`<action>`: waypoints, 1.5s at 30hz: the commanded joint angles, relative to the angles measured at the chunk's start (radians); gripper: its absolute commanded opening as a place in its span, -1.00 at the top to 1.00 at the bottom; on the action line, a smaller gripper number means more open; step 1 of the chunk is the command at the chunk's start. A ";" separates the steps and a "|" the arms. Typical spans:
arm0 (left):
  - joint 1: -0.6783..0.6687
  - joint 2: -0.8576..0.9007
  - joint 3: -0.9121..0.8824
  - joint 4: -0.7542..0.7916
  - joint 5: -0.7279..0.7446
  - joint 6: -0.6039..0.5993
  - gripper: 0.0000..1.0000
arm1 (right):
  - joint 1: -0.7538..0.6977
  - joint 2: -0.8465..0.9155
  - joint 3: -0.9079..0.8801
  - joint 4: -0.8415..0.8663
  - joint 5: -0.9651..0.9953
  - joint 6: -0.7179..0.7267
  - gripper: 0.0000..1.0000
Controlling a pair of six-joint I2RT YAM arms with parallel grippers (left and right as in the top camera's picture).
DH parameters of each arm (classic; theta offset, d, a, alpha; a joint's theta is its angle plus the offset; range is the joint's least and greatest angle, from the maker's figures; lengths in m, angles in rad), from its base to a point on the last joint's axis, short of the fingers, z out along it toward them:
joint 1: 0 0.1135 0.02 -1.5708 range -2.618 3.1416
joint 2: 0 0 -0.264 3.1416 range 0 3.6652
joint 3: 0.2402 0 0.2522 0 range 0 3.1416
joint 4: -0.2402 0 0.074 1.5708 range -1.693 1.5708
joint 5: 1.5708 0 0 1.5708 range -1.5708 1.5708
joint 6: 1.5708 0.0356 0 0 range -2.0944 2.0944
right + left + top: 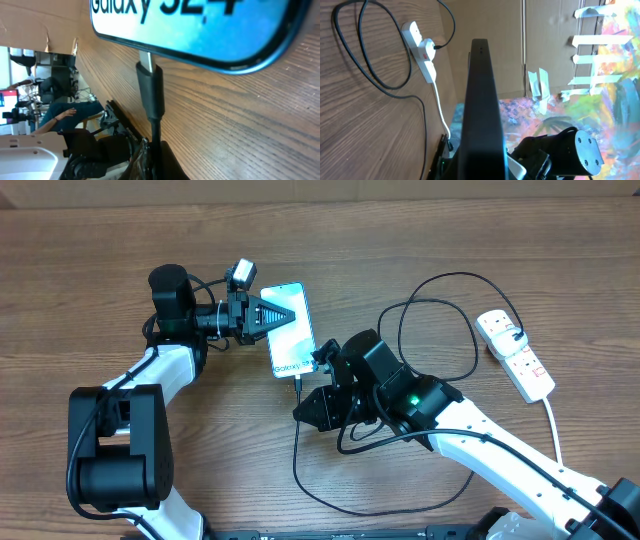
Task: Plug charger to phone and switch on socket
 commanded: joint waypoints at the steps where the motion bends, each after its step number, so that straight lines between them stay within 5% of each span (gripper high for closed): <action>1: -0.008 0.002 0.023 0.004 0.032 0.054 0.92 | -0.028 0.000 0.008 0.015 0.027 -0.042 0.92; 45: -0.037 0.002 0.023 0.008 0.032 0.079 0.92 | -0.104 0.000 0.007 0.107 -0.051 -0.141 0.92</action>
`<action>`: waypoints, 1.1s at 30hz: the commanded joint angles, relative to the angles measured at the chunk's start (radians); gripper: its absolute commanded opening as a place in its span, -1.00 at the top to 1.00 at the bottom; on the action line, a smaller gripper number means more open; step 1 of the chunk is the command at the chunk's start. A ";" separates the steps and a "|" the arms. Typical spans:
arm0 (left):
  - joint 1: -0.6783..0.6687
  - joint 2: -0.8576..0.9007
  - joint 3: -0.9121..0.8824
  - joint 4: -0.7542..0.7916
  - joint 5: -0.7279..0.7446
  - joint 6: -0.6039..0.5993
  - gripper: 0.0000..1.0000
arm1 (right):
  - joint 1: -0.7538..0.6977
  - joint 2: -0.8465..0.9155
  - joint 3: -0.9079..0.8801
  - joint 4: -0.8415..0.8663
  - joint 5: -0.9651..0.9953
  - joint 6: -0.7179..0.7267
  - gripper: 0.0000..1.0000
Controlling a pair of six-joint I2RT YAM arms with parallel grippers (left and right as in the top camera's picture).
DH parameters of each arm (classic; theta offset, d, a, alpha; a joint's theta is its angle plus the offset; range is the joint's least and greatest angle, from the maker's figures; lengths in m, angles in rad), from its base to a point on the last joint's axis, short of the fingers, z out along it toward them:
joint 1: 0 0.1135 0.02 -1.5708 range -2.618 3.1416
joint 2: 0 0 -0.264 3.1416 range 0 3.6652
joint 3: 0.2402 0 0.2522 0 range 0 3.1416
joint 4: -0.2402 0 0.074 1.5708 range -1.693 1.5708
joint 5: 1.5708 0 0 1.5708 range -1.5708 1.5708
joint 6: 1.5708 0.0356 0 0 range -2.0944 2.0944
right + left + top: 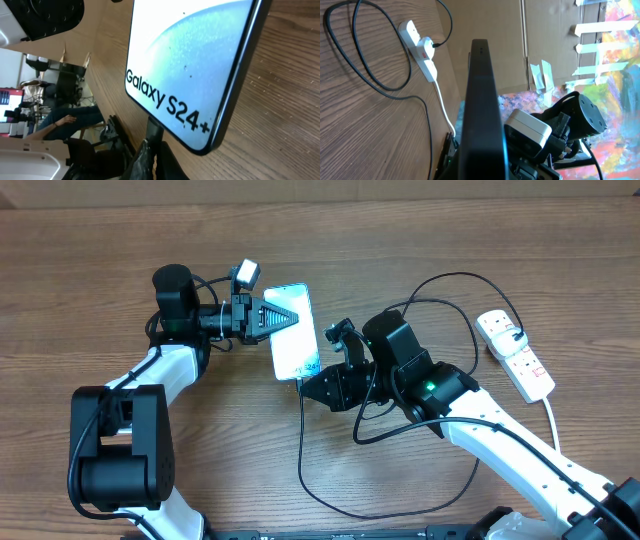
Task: Plug charger to phone and switch on socket
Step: 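Press the connector fully in, then open the right gripper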
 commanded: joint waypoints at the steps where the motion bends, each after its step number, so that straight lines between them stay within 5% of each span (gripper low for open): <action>1: -0.019 0.002 0.023 0.008 0.024 0.037 0.92 | 0.006 0.000 0.007 0.014 0.027 -0.021 0.92; 4: -0.016 0.002 0.023 0.008 0.024 0.064 0.92 | 0.006 -0.010 0.009 -0.005 0.026 -0.025 0.82; 12: -0.014 0.002 0.023 0.008 0.024 0.065 0.92 | 0.041 -0.155 0.127 -0.314 0.203 -0.045 -0.02; 22: -0.014 0.002 0.023 0.007 0.024 0.072 0.92 | 0.356 -0.108 0.111 -0.323 0.897 0.169 0.06; 33: -0.014 0.002 0.023 0.007 0.024 0.072 0.92 | 0.412 0.081 0.111 -0.214 1.012 0.221 0.54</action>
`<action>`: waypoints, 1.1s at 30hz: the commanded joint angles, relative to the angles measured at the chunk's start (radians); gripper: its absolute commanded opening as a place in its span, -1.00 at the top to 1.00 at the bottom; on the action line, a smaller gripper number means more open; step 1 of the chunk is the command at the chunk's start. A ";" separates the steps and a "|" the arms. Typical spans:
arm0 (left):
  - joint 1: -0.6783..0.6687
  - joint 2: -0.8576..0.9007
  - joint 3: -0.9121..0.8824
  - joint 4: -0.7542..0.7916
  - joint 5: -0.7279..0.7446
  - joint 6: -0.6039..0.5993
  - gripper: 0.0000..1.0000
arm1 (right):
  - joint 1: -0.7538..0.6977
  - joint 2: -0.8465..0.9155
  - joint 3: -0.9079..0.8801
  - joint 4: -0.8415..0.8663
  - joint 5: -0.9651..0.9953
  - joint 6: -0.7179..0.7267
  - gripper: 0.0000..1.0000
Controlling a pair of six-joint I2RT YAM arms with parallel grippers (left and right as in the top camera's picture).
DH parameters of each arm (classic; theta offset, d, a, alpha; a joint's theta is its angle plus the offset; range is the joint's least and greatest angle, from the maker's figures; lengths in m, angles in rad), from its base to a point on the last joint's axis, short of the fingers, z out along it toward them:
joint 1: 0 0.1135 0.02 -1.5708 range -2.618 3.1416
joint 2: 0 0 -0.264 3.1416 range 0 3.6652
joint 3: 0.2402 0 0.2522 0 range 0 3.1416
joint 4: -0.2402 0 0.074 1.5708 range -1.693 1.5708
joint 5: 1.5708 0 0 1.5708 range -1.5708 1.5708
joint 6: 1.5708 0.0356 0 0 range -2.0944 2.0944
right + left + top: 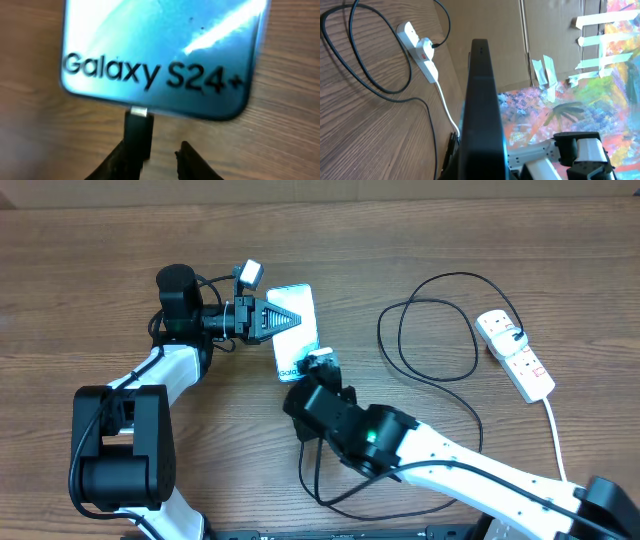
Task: Plug charger to phone and switch on socket
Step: 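Press the connector fully in, then open the right gripper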
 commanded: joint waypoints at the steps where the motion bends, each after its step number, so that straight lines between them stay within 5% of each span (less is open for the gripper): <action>1: -0.006 0.002 0.023 0.007 0.025 0.019 0.92 | 0.004 0.011 0.000 0.021 0.063 0.022 0.63; 5: -0.007 0.002 0.023 0.007 0.025 0.034 0.92 | 0.000 0.006 0.002 0.061 0.064 0.021 0.92; 26: -0.067 0.002 -0.013 0.000 0.025 0.132 0.92 | -0.122 0.006 0.114 0.224 -0.095 -0.122 0.92; 33: -0.050 0.002 -0.038 0.011 -0.034 0.122 0.92 | -0.122 -0.080 0.114 0.079 -0.230 -0.106 0.21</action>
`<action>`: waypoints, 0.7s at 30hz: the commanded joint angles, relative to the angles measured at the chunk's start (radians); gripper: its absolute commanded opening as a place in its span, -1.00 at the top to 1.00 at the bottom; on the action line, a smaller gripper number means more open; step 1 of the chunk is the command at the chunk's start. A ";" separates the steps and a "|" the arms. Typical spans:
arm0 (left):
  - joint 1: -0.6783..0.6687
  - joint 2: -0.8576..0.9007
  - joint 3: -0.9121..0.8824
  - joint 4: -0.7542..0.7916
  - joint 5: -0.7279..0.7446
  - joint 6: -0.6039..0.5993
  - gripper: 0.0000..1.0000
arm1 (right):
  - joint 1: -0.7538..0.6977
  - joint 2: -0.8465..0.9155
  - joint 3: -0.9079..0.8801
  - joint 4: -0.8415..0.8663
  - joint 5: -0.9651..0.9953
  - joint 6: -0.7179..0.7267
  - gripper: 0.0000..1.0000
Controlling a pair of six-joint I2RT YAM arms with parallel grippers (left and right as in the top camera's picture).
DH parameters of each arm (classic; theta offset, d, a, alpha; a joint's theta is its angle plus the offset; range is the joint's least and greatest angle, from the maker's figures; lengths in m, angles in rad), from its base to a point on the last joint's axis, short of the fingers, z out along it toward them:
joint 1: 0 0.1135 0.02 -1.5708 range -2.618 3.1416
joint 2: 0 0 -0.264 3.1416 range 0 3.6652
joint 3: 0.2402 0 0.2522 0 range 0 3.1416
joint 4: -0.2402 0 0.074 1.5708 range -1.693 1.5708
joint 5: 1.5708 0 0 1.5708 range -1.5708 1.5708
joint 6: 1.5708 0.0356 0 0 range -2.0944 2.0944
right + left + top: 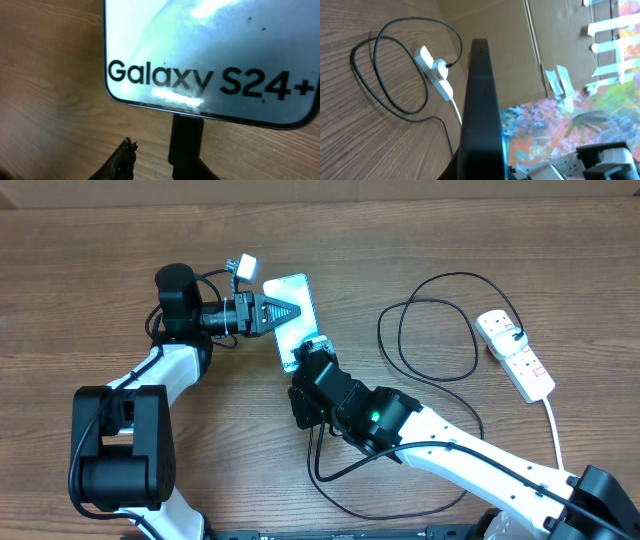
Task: Plug charger to phone and switch on socket
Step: 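Press the connector fully in, then open the right gripper, then lower the phone flat onto the table with the left gripper and release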
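Observation:
The phone [292, 320], its screen reading "Galaxy S24+" [210, 55], is held off the table at a tilt, with my left gripper [272, 312] shut on its upper end. In the left wrist view it shows edge-on as a dark bar [481, 100]. The black charger plug [186, 137] sits in the phone's bottom edge, no metal tip showing. My right gripper [162, 156] is open just below the phone; the plug rests against the right finger and stands apart from the left fingertip [126, 150]. The white socket strip [515, 355] lies far right.
The black charger cable [430, 330] loops between the phone and the strip, and runs under my right arm [370, 415] towards the table's front. The strip's white lead [552, 425] trails to the front right. A cardboard wall stands behind the table.
The plug's silver tip showed below the phone; now the plug's body meets the phone's edge. It was beside the right gripper's left finger and is now against the right one. The left wrist has turned slightly.
First my right gripper was shut on the cable just under the plug, with the plug's tip at the phone's bottom edge, and the left held the phone. Then it was still shut below the phone. Later its fingers stood apart, and now the plug sits flush.

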 commanded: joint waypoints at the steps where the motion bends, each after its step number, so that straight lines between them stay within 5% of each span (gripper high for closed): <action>1: -0.049 0.002 -0.036 0.000 0.030 0.026 0.92 | -0.023 -0.126 0.106 -0.018 -0.025 -0.008 0.02; 5: -0.109 0.002 -0.028 0.007 -0.083 -0.008 0.92 | -0.023 -0.267 0.106 -0.145 -0.023 -0.009 -0.34; 10: -0.236 0.002 0.010 -0.061 -0.197 0.135 0.92 | -0.023 -0.497 0.106 -0.350 0.091 0.044 -0.67; 17: -0.242 0.002 0.057 -0.644 -0.421 0.613 0.92 | -0.023 -0.716 0.103 -0.638 0.239 0.141 -0.87; 21: -0.206 0.002 0.059 -0.834 -0.518 0.755 0.92 | -0.023 -0.729 0.101 -0.652 0.239 0.146 -0.97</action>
